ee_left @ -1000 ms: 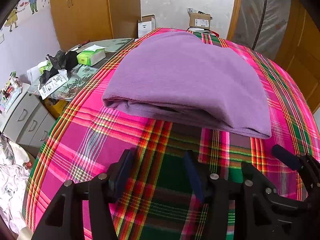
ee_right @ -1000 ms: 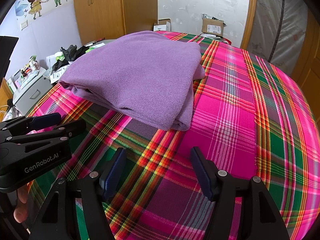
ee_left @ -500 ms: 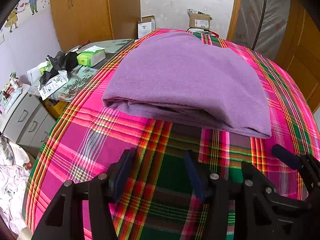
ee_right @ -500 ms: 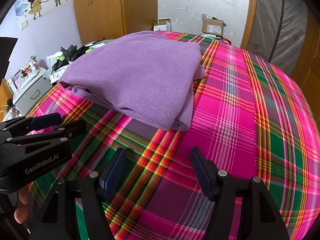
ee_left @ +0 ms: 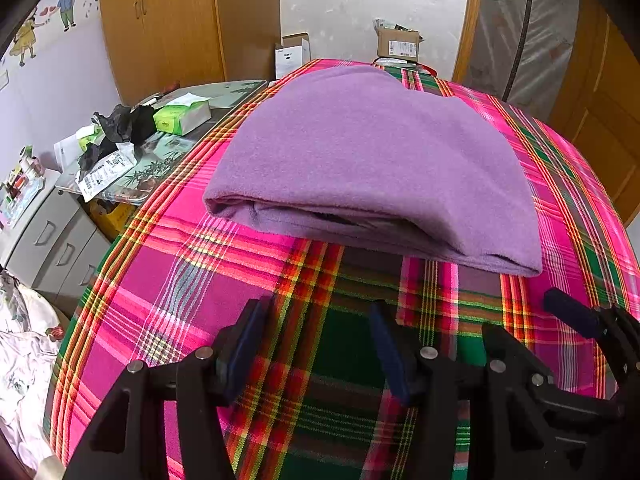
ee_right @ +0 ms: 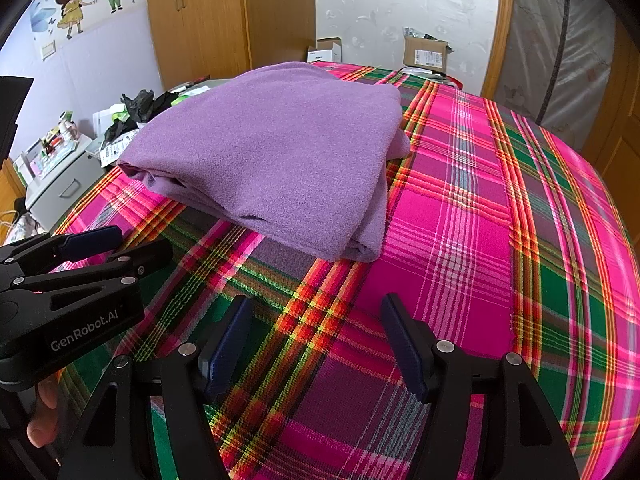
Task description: Fold clothes
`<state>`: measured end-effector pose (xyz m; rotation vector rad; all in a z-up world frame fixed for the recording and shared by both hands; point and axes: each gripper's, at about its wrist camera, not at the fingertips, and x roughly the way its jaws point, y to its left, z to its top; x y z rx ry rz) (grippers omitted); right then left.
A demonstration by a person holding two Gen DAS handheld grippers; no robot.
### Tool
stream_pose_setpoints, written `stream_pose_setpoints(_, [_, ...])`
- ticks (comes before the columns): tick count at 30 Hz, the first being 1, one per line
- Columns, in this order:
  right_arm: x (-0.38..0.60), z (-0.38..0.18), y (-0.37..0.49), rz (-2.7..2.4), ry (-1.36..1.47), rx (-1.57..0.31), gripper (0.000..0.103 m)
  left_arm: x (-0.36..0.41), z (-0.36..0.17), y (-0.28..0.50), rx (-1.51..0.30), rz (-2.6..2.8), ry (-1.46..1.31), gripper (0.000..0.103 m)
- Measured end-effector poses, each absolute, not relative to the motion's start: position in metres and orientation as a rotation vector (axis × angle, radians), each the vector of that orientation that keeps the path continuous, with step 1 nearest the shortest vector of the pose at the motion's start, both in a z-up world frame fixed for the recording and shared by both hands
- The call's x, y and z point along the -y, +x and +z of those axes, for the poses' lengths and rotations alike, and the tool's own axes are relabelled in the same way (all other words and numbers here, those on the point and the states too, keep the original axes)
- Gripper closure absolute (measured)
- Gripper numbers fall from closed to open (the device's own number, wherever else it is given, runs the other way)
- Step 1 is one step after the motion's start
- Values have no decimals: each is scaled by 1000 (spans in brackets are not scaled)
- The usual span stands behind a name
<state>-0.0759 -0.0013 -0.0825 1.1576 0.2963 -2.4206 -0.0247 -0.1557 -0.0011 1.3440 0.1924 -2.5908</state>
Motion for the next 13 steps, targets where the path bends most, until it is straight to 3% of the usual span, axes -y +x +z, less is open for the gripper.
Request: stream_pose_setpoints(13, [1,-82,-76,-2420,1158,-297,34,155,0,-24,-195,-2590,1342,48])
